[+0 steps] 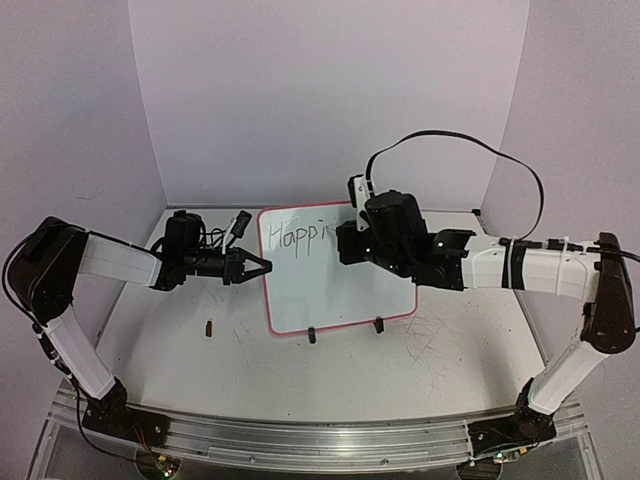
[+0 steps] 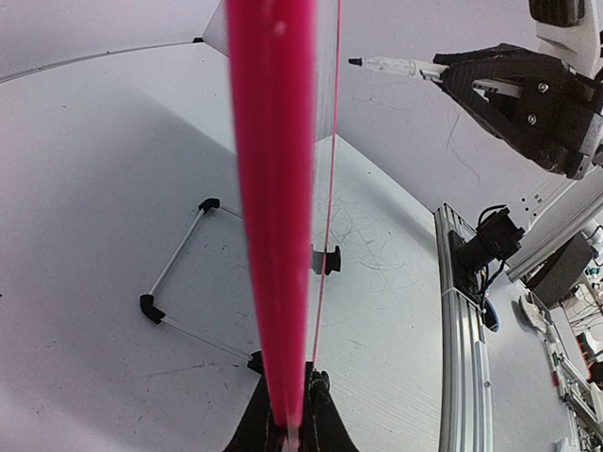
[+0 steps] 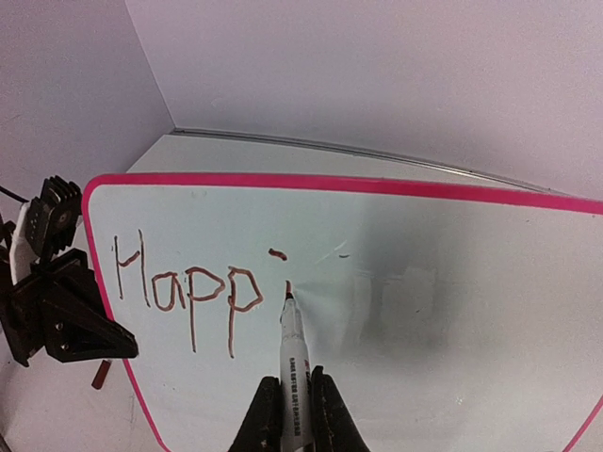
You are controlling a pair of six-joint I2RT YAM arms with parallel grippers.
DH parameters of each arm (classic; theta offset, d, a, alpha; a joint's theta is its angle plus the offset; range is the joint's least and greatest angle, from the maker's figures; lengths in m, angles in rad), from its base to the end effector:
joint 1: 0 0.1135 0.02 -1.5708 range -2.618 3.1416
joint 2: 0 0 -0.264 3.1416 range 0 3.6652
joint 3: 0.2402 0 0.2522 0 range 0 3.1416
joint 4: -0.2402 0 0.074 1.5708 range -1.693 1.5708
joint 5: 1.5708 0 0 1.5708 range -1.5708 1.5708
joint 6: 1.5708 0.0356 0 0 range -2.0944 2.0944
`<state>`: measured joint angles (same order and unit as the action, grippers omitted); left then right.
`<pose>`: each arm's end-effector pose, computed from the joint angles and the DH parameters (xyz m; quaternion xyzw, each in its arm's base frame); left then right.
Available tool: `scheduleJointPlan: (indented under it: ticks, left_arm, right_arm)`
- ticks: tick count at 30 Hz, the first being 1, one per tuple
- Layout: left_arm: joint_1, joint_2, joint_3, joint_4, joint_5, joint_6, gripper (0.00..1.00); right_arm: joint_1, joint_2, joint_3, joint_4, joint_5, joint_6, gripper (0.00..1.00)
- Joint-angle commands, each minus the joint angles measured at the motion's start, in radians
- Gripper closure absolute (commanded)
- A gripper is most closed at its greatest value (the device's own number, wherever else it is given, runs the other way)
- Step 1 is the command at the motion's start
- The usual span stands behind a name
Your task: Write a sentence on the whiteboard
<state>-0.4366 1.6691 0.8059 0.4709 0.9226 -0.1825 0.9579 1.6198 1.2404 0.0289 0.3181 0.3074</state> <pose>0.2952 -0.1691 0.1926 0.3397 0.7071 -0.5041 0.3613 0.2300 0.3077 0.3052 -0.1726 0.7958 0.2298 0.5330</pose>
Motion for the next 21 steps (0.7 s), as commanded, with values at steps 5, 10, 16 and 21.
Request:
scheduleJointPlan:
  ticks: [5, 10, 16, 21]
  left_arm:
    - [-0.004, -0.011, 0.03, -0.043, -0.043, 0.038, 1.0]
    - [-0.005, -0.013, 0.031, -0.043, -0.043, 0.04, 1.0]
    - [-0.005, -0.01, 0.031, -0.044, -0.041, 0.041, 1.0]
    - [-0.005, -0.011, 0.03, -0.045, -0.042, 0.042, 1.0]
  right_arm:
    - [-0.019, 0.003, 0.03, 0.047, 0.024, -0.027, 1.0]
    - [-0.02, 0.013, 0.03, 0.047, 0.023, -0.017, 1.0]
    - [-0.019, 0.014, 0.012, 0.035, 0.013, 0.001, 1.0]
    - [-0.017, 0.005, -0.017, 0.016, 0.005, 0.024, 1.0]
